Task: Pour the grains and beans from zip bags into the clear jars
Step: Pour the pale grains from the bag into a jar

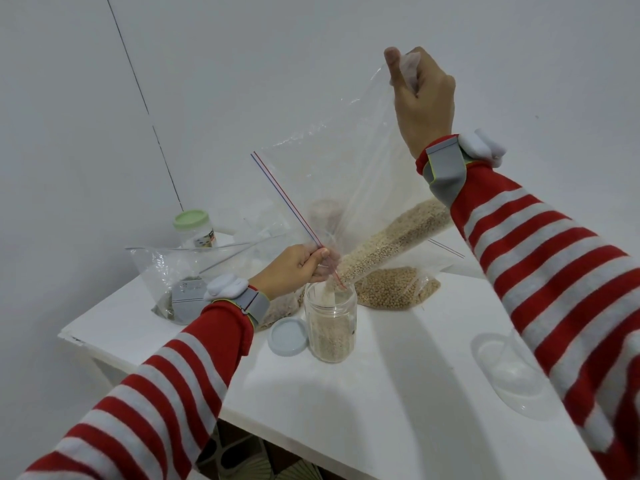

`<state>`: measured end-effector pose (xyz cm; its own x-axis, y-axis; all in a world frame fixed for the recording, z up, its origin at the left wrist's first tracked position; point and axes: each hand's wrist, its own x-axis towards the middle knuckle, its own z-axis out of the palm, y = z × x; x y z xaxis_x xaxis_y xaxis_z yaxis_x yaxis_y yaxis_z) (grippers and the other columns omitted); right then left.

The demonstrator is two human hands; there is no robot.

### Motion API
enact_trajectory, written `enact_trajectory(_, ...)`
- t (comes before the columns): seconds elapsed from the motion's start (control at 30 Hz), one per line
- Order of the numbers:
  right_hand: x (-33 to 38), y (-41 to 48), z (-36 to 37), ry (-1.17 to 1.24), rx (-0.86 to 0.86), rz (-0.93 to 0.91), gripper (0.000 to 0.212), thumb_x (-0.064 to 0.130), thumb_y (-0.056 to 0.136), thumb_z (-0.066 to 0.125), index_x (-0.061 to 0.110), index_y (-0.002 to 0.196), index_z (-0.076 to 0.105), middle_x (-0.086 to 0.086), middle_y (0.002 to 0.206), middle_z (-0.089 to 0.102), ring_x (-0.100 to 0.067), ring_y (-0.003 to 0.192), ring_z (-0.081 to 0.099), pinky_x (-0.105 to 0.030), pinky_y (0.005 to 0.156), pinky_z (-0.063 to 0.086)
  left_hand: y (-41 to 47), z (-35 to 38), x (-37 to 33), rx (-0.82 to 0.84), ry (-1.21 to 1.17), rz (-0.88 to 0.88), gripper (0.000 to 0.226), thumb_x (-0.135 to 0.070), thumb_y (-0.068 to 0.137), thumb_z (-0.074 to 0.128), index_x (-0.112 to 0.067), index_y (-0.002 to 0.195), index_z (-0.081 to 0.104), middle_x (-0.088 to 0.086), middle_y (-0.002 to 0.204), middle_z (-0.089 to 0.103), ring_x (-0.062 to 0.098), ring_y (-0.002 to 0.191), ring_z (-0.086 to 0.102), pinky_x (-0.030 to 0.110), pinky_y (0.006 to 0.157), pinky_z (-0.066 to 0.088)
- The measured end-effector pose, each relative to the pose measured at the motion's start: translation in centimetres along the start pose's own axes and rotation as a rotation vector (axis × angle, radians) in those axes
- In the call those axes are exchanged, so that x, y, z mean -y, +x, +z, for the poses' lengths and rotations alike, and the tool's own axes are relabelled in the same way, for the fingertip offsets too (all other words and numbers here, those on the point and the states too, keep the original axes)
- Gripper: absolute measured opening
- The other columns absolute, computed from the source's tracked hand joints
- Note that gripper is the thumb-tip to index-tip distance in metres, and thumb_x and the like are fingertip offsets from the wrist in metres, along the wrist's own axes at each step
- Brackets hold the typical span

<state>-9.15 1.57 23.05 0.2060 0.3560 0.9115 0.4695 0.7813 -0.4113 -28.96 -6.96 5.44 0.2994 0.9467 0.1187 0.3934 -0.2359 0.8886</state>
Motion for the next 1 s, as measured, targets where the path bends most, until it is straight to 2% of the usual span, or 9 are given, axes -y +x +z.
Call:
enact_trajectory(0.13, 0.16, -0.08, 0.01, -0.008, 0.006, 0.003, 0.05, 0.075, 0.084, 0.038, 0.032, 0.062, 0.028, -0.019, 0.063, 0.043, -0.037, 0.06, 0.043, -0.042, 0.055, 0.043, 0.04, -0.07, 0.16, -0.012, 0.001, -0.014, 0.031, -0.013, 0.105, 0.036, 0.001, 0.118, 0.06, -0.002, 0.094, 0.07, 0.002, 0.084, 0.07, 0.023, 0.086, 0.056)
enact_trajectory(0.3, 0.09, -0.22, 0.02, -0.003, 0.017, 0.006, 0.05, 0.074, 0.086, 0.04, 0.032, 0.061, 0.027, -0.021, 0.063, 0.045, -0.038, 0.06, 0.045, -0.041, 0.054, 0.041, 0.01, -0.14, 0.4, -0.014, 0.005, -0.003, 0.028, -0.014, 0.105, 0.036, -0.005, 0.113, 0.062, 0.002, 0.101, 0.07, 0.004, 0.087, 0.07, 0.023, 0.086, 0.057)
enact_trajectory(0.43, -0.1, -0.32, 0.12, -0.015, 0.032, 0.019, 0.046, 0.061, 0.091, 0.047, 0.032, 0.061, 0.027, -0.009, 0.06, 0.037, -0.037, 0.059, 0.044, -0.043, 0.055, 0.042, -0.07, -0.09, 0.4, -0.01, -0.003, -0.007, 0.03, -0.013, 0.105, 0.035, 0.001, 0.116, 0.06, -0.005, 0.091, 0.069, 0.001, 0.079, 0.069, 0.022, 0.085, 0.056)
enact_trajectory(0.57, -0.23, -0.43, 0.24, -0.009, 0.038, 0.016, 0.044, 0.056, 0.092, 0.049, 0.033, 0.061, 0.027, 0.0, 0.058, 0.033, -0.037, 0.059, 0.045, -0.043, 0.055, 0.042, -0.11, -0.11, 0.5, -0.015, 0.014, -0.01, 0.03, -0.014, 0.106, 0.036, 0.0, 0.116, 0.061, -0.001, 0.097, 0.07, 0.003, 0.086, 0.07, 0.022, 0.085, 0.056)
enact_trajectory(0.7, -0.04, -0.33, 0.28, -0.015, 0.033, -0.001, 0.048, 0.064, 0.09, 0.048, 0.032, 0.061, 0.027, -0.002, 0.058, 0.034, -0.037, 0.06, 0.047, -0.043, 0.055, 0.042, -0.03, -0.18, 0.49, -0.017, 0.019, -0.006, 0.029, -0.015, 0.105, 0.036, -0.004, 0.114, 0.062, -0.003, 0.091, 0.07, 0.003, 0.083, 0.07, 0.028, 0.089, 0.056)
enact_trajectory(0.83, 0.3, -0.24, 0.31, -0.017, 0.024, -0.015, 0.049, 0.075, 0.084, 0.039, 0.033, 0.061, 0.027, -0.007, 0.06, 0.036, -0.037, 0.06, 0.046, -0.041, 0.055, 0.042, -0.1, -0.2, 0.34, -0.011, 0.008, -0.005, 0.03, -0.012, 0.106, 0.035, 0.001, 0.116, 0.06, -0.016, 0.071, 0.069, -0.002, 0.072, 0.066, 0.025, 0.087, 0.056)
enact_trajectory(1.0, 0.34, -0.19, 0.45, -0.008, 0.014, -0.029, 0.049, 0.074, 0.085, 0.04, 0.033, 0.061, 0.027, -0.009, 0.061, 0.037, -0.038, 0.06, 0.047, -0.043, 0.056, 0.044, -0.17, -0.2, 0.19, -0.012, 0.01, -0.001, 0.03, -0.012, 0.106, 0.035, 0.001, 0.116, 0.059, -0.013, 0.075, 0.07, -0.001, 0.074, 0.068, 0.022, 0.083, 0.056)
